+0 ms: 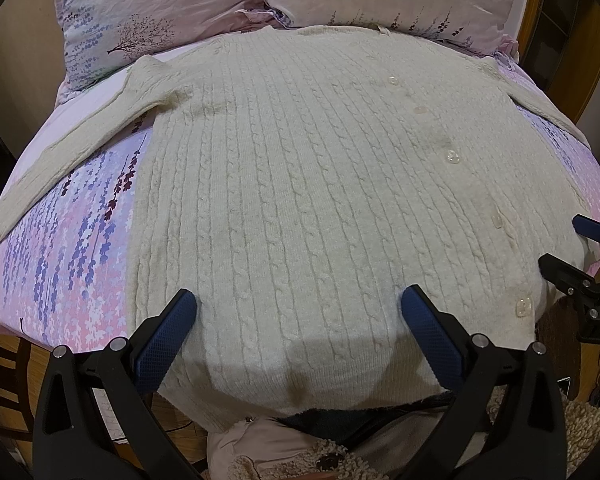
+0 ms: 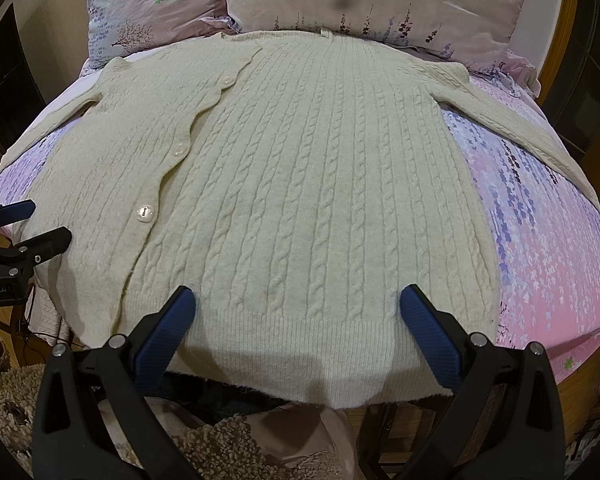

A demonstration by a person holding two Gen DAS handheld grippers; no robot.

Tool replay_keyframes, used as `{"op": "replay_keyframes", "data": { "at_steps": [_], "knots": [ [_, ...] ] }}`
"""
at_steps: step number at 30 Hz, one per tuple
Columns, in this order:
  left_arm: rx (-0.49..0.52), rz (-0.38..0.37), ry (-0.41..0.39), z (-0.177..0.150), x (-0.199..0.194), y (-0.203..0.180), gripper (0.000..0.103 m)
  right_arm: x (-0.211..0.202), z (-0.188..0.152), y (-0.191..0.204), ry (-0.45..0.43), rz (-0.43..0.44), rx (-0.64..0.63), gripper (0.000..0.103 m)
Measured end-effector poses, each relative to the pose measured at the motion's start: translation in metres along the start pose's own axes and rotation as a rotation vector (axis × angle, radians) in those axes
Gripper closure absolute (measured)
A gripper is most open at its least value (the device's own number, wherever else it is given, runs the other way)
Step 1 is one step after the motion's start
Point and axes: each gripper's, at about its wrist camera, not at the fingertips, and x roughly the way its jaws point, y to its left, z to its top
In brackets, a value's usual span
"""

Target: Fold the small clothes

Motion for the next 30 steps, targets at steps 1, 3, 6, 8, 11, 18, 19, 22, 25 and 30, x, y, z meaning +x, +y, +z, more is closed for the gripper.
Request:
{"op": "replay_keyframes", "data": {
  "at_steps": [1, 3, 6, 8, 11, 18, 19, 22, 25, 30],
  "knots": [
    [0.0, 0.0, 0.0, 0.0, 0.0, 0.0, 0.001, 0.0, 0.0, 0.0, 0.0, 0.0, 0.0, 0.002],
    [0.0, 0.0, 0.0, 0.0, 0.0, 0.0, 0.001, 0.0, 0.0, 0.0, 0.0, 0.0, 0.0, 0.002],
    [0.0, 0.0, 0.001, 0.0, 0.0, 0.0, 0.001, -0.0001, 0.0, 0.0, 0.0, 0.0, 0.0, 0.002],
    [0.0, 0.0, 0.001, 0.0, 0.0, 0.0, 0.001, -0.0001, 0.0, 0.0, 0.0, 0.0, 0.0, 0.002],
    [0.0, 0.0, 0.001, 0.0001, 0.0, 0.0, 0.001, -0.0001, 0.0, 0.0, 0.0, 0.0, 0.0, 0.002],
    [-0.001, 0.0, 0.004, -0.0005, -0.0003, -0.0001, 0.001, -0.0001, 0.0, -0.0001, 0.0, 0.001, 0.0, 0.002],
    [-0.001, 0.0, 0.005, -0.0006, -0.0004, -0.0002, 0.001, -0.0001, 0.0, -0.0001, 0.001, 0.001, 0.0, 0.002],
    [0.0, -0.001, 0.008, 0.0007, 0.0006, -0.0008, 0.001, 0.0, -0.0008, -0.0003, 0.001, 0.002, -0.002, 0.002],
    [0.0, -0.001, 0.009, -0.0004, 0.0009, -0.0005, 0.001, 0.0001, -0.0014, -0.0001, 0.004, 0.004, -0.004, 0.002],
    [0.002, -0.001, 0.011, 0.0005, 0.0018, -0.0023, 0.001, 0.001, 0.0021, -0.0014, 0.01, 0.008, -0.011, 0.002]
  ]
}}
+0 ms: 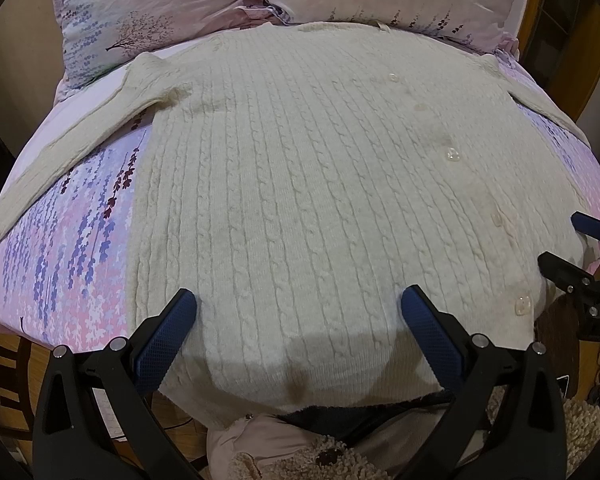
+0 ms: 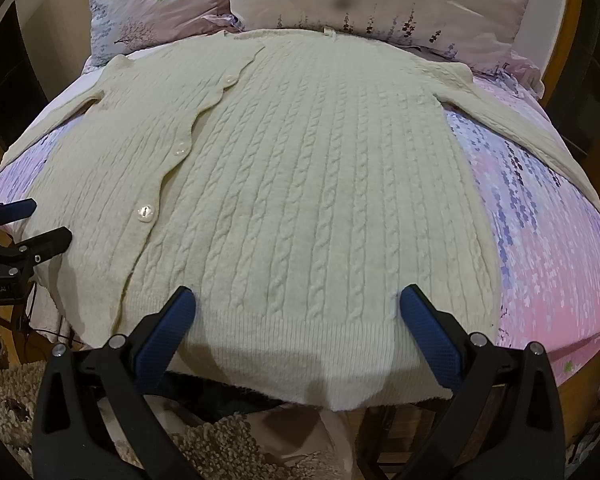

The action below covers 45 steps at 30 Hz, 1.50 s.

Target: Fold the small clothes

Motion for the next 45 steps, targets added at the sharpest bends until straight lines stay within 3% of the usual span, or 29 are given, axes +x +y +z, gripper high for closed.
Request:
{"op": "replay_keyframes", "data": {
  "at_steps": [6, 9, 14, 17, 19, 21, 27, 30, 34, 37, 45],
  "knots": [
    [0.004, -0.005, 0.007, 0.0, -0.001, 0.001, 0.001, 0.001, 0.001, 0.0, 0.003, 0.018, -0.02, 0.002],
    [0.004, -0.022, 0.02, 0.003, -0.002, 0.003, 0.001, 0.0, 0.009, -0.012, -0.015, 0.081, 0.014, 0.002],
    [-0.042, -0.106, -0.015, 0.019, -0.004, 0.016, 0.001, -0.004, 0.044, -0.092, -0.131, 0.143, 0.303, 0.003],
    [-0.068, -0.13, -0.054, 0.037, -0.003, 0.024, 0.001, 0.004, 0.065, -0.148, -0.181, 0.173, 0.504, 0.018],
    [-0.071, -0.12, -0.084, 0.052, -0.002, 0.027, 0.001, 0.015, 0.077, -0.178, -0.185, 0.215, 0.62, 0.029],
    [-0.061, -0.112, -0.112, 0.064, -0.001, 0.028, 0.001, 0.031, 0.09, -0.205, -0.174, 0.257, 0.725, 0.033],
    [-0.031, -0.13, -0.143, 0.1, 0.009, 0.029, 0.001, 0.075, 0.112, -0.229, -0.108, 0.284, 0.864, 0.043],
    [-0.052, -0.166, -0.127, 0.113, 0.017, 0.03, 0.001, 0.08, 0.119, -0.234, -0.13, 0.272, 0.879, 0.045],
    [-0.071, -0.217, -0.138, 0.13, 0.024, 0.031, 0.001, 0.085, 0.118, -0.258, -0.142, 0.264, 0.976, 0.065],
    [-0.079, -0.225, -0.16, 0.137, 0.026, 0.034, 0.001, 0.083, 0.106, -0.289, -0.184, 0.209, 1.079, 0.073],
    [-0.125, -0.259, -0.178, 0.15, 0.038, 0.046, 0.001, 0.071, 0.072, -0.336, -0.26, 0.079, 1.227, 0.075]
  ]
}}
